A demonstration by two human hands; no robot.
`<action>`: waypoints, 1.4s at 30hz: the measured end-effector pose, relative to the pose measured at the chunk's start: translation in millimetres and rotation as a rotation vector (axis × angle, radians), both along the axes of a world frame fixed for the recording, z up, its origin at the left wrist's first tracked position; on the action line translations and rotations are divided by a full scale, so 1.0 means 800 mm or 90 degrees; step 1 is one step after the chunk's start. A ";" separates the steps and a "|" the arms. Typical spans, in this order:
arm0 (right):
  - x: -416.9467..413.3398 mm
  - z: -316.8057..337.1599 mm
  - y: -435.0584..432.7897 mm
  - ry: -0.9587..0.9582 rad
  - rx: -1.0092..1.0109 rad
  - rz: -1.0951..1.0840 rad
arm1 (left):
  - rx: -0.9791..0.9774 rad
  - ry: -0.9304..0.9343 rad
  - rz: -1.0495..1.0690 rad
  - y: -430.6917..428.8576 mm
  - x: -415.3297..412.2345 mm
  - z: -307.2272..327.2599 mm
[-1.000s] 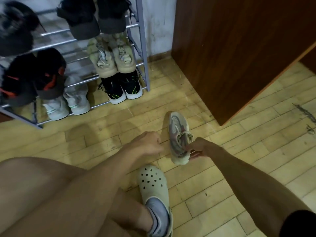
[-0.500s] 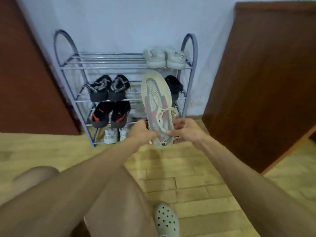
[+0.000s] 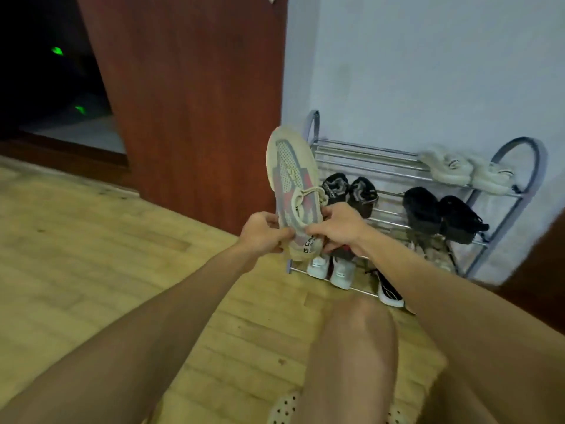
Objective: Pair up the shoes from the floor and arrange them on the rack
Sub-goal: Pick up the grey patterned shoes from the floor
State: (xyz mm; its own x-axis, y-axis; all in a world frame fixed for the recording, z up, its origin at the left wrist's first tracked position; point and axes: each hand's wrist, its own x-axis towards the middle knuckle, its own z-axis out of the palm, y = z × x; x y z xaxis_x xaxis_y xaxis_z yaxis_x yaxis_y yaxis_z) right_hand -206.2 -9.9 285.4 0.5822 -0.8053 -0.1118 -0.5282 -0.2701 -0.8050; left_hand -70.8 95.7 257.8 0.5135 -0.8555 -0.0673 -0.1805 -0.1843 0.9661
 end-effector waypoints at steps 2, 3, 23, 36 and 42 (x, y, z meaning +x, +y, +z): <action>0.040 -0.026 0.023 0.043 -0.012 0.003 | 0.015 0.036 0.019 0.032 0.031 -0.032; 0.059 -0.044 0.033 0.058 -0.005 0.004 | 0.027 0.054 0.027 0.048 0.046 -0.050; 0.150 -0.372 0.160 0.281 0.269 0.076 | 0.637 -0.081 0.276 0.328 0.205 -0.451; 0.113 -0.374 0.141 0.278 0.313 -0.018 | 0.598 -0.137 0.334 0.298 0.137 -0.456; 0.097 -0.360 0.145 0.258 0.307 -0.019 | 0.507 -0.124 0.080 0.296 0.084 -0.456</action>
State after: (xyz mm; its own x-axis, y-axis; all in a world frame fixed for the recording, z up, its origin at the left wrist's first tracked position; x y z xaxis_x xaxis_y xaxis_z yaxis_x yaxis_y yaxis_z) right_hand -128.7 105.9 -2.5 0.3954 -0.6251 -0.6730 -0.8183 0.0931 -0.5672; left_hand -3.4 332.2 -107.0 0.6673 -0.5251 -0.5283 -0.2638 -0.8299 0.4916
